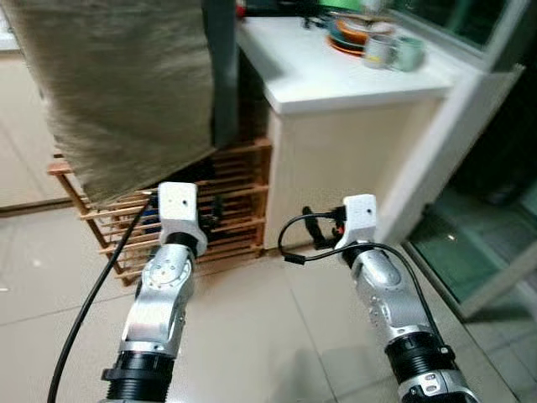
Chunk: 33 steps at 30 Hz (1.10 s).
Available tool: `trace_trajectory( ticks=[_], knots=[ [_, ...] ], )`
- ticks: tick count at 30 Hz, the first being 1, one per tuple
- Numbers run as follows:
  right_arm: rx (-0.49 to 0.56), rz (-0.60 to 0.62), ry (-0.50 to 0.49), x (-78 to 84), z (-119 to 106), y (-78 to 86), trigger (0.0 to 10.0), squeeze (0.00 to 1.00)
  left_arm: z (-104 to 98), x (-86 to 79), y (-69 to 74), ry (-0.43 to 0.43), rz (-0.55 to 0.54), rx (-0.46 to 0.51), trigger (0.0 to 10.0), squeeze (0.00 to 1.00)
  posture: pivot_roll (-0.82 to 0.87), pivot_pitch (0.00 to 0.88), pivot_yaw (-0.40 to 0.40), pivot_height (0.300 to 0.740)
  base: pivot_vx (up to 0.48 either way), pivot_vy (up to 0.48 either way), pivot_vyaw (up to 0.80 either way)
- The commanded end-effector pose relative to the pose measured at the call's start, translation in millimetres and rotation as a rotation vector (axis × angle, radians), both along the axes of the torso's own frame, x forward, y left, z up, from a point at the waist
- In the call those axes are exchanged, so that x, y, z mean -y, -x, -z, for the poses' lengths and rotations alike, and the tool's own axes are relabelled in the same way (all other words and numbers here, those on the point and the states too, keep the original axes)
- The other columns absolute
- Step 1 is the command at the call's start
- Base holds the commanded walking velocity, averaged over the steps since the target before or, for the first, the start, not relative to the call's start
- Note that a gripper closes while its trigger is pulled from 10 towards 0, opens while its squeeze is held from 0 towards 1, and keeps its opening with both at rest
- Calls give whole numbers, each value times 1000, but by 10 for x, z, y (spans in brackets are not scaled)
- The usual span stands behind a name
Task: Restocking fridge
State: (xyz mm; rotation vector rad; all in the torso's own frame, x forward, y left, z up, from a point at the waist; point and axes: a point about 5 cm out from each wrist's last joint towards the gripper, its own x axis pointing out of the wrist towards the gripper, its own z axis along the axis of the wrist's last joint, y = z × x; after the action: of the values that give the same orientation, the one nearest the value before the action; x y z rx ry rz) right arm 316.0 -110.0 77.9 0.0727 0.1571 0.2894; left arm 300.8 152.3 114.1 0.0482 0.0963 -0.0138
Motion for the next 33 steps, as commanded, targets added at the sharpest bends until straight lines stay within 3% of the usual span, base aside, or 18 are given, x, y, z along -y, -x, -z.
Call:
trace_trajectory(
  ticks=[1, 9, 12, 33],
  knots=[
    [36, -19, -21, -90, -90, -34, 10000, 271, 5, -81, 2, -6, -28, -4, 10000, 0, -43, 0, -44, 740, 454, 0, 456],
    [34, -38, -25, -115, -82, -31, 10000, 282, -17, -138, 19, -21, -65, 10, 10000, 0, -38, 0, -47, 740, 456, 0, 448],
    [20, -51, -11, -157, -56, -24, 10000, 231, -66, -199, -46, -38, -70, 21, 10000, 0, -34, 0, -48, 740, 458, 0, 0],
    [21, -76, -12, -164, -30, 21, 10000, 239, -137, -456, -143, -83, -137, 46, 10000, 0, -35, 0, -48, 740, 457, 0, 0]
  ],
)
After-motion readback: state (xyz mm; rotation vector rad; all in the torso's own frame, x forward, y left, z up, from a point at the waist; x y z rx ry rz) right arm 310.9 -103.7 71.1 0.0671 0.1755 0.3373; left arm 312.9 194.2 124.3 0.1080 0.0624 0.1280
